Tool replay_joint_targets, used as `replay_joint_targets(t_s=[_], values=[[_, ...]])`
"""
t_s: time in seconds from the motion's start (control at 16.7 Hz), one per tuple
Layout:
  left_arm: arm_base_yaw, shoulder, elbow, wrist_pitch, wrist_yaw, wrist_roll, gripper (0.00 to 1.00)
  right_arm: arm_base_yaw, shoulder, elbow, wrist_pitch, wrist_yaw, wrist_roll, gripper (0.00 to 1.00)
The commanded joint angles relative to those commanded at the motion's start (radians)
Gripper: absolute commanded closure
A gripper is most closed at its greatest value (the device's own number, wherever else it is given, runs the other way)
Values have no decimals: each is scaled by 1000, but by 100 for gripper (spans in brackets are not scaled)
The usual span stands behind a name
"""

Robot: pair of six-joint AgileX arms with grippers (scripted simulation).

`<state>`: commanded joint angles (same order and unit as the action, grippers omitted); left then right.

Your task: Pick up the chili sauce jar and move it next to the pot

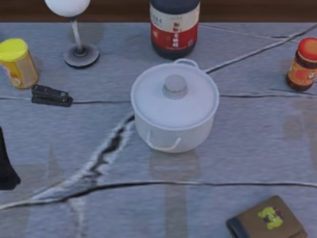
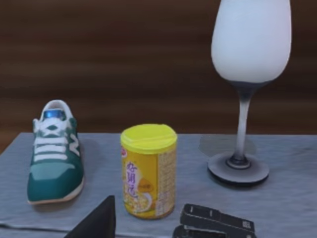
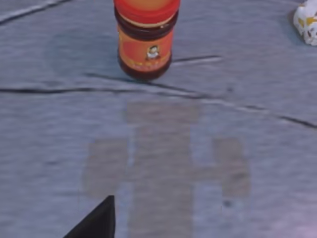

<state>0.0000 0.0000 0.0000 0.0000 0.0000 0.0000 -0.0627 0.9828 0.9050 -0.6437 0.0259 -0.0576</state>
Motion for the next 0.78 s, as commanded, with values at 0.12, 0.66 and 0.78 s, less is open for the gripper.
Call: replay_joint_targets(t_s=[0.12, 0.66, 0.78], values=[[0, 0, 0, 0, 0, 0, 0, -4, 209, 207, -111, -1, -20, 0], [0, 0, 0, 0, 0, 0, 0, 17, 1115, 1110, -522, -36, -134, 0], [0, 0, 0, 0, 0, 0, 0, 27, 1268, 1268, -578, -47, -157, 0]])
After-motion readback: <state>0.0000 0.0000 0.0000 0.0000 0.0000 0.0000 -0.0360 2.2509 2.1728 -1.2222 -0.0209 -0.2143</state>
